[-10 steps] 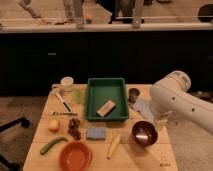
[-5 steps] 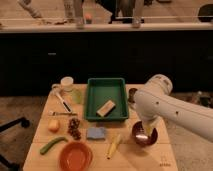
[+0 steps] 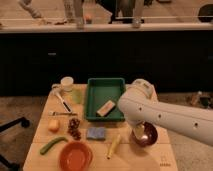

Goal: Place apple in purple bowl

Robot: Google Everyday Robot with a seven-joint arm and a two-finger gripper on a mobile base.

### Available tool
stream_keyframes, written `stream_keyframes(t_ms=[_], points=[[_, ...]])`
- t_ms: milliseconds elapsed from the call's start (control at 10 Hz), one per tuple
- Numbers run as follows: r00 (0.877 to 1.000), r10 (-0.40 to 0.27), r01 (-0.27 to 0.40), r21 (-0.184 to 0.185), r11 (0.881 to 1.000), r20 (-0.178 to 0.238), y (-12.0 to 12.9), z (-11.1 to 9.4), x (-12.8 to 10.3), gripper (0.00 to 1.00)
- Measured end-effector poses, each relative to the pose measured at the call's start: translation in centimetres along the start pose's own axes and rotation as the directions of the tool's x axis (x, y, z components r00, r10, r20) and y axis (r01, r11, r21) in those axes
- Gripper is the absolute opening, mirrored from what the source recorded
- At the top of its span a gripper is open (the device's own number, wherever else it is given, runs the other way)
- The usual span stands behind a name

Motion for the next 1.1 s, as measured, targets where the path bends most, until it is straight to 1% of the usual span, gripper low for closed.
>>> stream_keyframes(t_ms=[600,700,800,1100], points=[[1.000,0.004,-0.004,0.000,1.000,0.003,0.1,0.0,0.1,0.80],[1.000,-0.016,0.016,0.008,1.000,0.006,0.3,-0.2,-0.2,0.80],[0.999,-0.036,0.036,0.011,0.999,0.009,0.6,-0.4,-0.8,0.80],[0.991,-0.131,0.131,0.038,0.991,0.006,-0.1,-1.6,-5.9,0.80]])
